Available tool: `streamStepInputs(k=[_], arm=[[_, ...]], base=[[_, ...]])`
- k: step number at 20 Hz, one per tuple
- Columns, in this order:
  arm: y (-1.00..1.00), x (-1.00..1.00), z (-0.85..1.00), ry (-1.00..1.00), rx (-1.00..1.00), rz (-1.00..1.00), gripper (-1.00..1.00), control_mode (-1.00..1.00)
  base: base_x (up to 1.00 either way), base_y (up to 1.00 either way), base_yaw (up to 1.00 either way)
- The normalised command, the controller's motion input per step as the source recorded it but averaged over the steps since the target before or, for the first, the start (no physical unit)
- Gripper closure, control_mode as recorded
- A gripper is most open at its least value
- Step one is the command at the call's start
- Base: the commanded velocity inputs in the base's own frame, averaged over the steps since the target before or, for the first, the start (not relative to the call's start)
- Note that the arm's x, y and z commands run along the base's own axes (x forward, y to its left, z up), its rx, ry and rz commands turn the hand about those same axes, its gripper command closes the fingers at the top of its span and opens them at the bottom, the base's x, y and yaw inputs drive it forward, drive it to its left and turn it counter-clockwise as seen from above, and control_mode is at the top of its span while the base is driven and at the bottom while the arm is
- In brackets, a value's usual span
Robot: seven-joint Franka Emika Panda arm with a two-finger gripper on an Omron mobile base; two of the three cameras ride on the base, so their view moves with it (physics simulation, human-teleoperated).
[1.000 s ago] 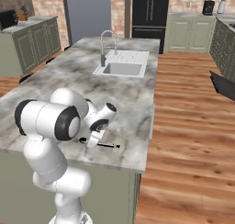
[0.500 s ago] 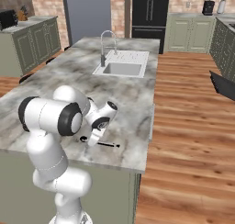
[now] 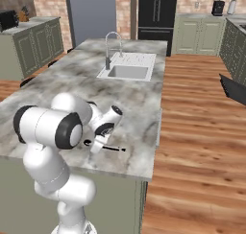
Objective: Pick up the tongs from the counter and place them near the plate next to the oven.
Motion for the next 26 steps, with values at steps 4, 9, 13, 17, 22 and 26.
streamStepInputs(k=[4, 9, 13, 17, 22, 26], arm=[[0.01, -0.14, 0.46, -0.01, 0.00, 0.00, 1.00, -1.00], [0.06, -0.10, 0.57, 0.00, 0.00, 0.00, 1.00, -1.00], [0.09, -0.02, 0.64, 0.00, 0.00, 0.04, 1.00, -1.00], [0.04, -0.10, 0.61, 0.00, 0.00, 0.05, 1.00, -1.00], [0.04, -0.11, 0.64, 0.00, -0.03, 0.07, 1.00, -1.00], [0.06, -0.12, 0.58, 0.02, -0.03, 0.07, 1.00, -1.00]], base=[[0.00, 0.00, 0.00], [0.00, 0.00, 0.00], [0.00, 0.00, 0.00], [0.00, 0.00, 0.00], [0.00, 0.00, 0.00], [0.00, 0.00, 0.00]])
